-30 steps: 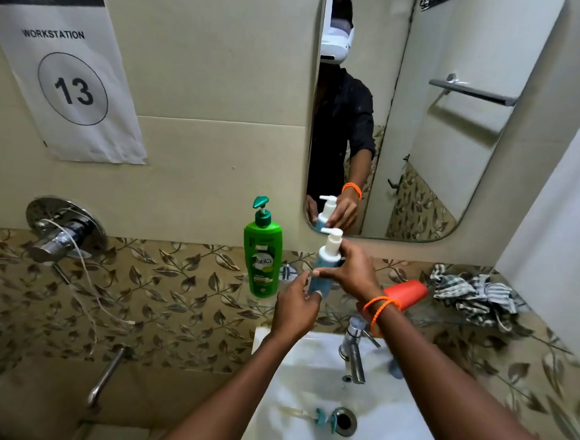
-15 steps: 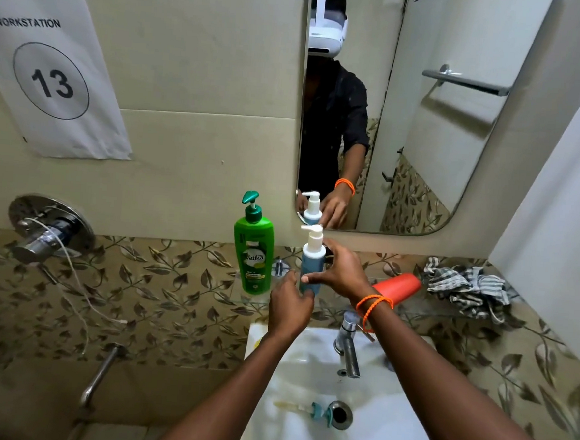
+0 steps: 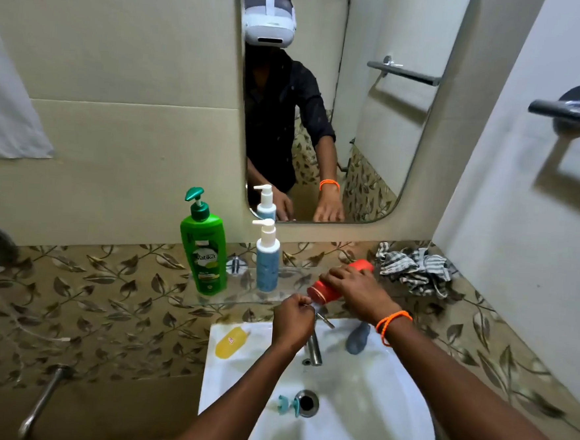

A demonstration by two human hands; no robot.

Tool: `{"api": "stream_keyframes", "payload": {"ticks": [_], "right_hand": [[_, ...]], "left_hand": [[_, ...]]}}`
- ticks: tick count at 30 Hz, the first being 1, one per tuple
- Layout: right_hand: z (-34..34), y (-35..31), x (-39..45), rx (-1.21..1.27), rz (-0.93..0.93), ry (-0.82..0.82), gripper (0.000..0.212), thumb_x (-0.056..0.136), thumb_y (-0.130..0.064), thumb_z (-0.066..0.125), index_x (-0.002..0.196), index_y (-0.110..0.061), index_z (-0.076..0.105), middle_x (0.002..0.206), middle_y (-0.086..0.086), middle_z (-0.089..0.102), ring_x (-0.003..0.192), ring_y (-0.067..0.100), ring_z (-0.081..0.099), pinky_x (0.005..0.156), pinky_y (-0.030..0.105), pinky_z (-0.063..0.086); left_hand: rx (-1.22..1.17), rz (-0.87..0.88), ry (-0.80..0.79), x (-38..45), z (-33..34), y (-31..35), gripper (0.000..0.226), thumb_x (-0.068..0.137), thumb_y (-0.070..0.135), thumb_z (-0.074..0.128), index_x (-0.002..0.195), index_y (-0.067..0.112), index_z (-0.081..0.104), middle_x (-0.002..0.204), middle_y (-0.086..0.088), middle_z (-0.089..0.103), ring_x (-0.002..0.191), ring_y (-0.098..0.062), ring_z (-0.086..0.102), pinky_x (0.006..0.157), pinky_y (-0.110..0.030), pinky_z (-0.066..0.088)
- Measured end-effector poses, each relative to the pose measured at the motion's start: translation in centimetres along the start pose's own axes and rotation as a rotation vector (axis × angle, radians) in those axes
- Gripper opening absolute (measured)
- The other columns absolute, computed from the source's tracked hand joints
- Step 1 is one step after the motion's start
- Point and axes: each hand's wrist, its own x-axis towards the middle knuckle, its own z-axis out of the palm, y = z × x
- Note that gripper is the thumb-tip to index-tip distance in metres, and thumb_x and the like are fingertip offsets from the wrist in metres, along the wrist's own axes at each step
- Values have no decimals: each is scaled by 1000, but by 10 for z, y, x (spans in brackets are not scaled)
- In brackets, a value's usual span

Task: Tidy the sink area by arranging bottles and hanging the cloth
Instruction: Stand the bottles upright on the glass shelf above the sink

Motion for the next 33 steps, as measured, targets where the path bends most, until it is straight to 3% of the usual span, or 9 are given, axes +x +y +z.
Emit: {"api": "stream_keyframes", "payload": {"ticks": [4,8,13,17,23,26,28,31,33], "right_hand": [[1,-7,5,42,34,30,65,88,-15,68,146,-31,43,151,2,50,140,31,43,104,56,39],[-9,6,7,99,-14,111,53,95,-23,61,145,-34,47,143,1,60,131,28,54,103,51,44],[-43,21,14,1205,115,389,47,93,-4,67,139,-9,57,128,12,69,116,20,63,108,45,50],[-42,14,17,1530,148,311,45,96,0,62,137,-16,54,119,5,68,117,21,59,106,46,49],[-45,12,19,1543,153,256,49,95,-1,64,140,-17,52,119,-1,68,116,17,61,110,47,48],[-48,18,13,1496,131,212,61,89,-3,73,143,-16,49,131,5,66,119,18,63,109,40,50],[-49,32,3,1427,184,252,73,83,-11,81,147,-19,46,138,7,61,126,20,60,106,32,50],[-37,68,-16,1010,426,520,66,80,-13,83,140,-18,56,130,10,64,121,24,61,96,23,50],[-28,89,-27,590,538,398,64,80,-10,76,140,-20,56,137,13,59,128,32,56,103,35,49]], "left_hand": [[-9,-16,42,4,3,3,24,91,11,56,111,12,69,113,-13,74,96,-30,68,83,-40,58],[39,1,6,13,-5,13,43,91,8,57,133,16,61,120,-11,72,92,-22,69,85,-38,59],[73,228,-205,27,-10,41,68,94,4,60,154,30,41,151,-7,57,131,-26,60,106,-48,54],[55,303,-101,38,-7,54,58,96,8,63,150,27,50,145,-4,64,131,-23,61,110,-46,51],[91,306,-48,44,-5,48,56,99,12,63,152,22,49,145,-8,64,132,-25,60,104,-37,51],[78,275,32,44,-3,44,56,99,12,61,153,18,46,146,-12,62,131,-28,60,94,-29,48],[79,243,85,43,-3,41,59,99,13,61,155,15,43,150,-15,57,135,-31,57,104,-36,49],[84,223,143,41,-2,35,62,97,15,62,156,12,41,154,-15,54,138,-32,56,113,-50,48],[68,237,178,36,1,33,62,97,16,63,155,12,42,152,-15,56,132,-30,60,110,-50,51]]}}
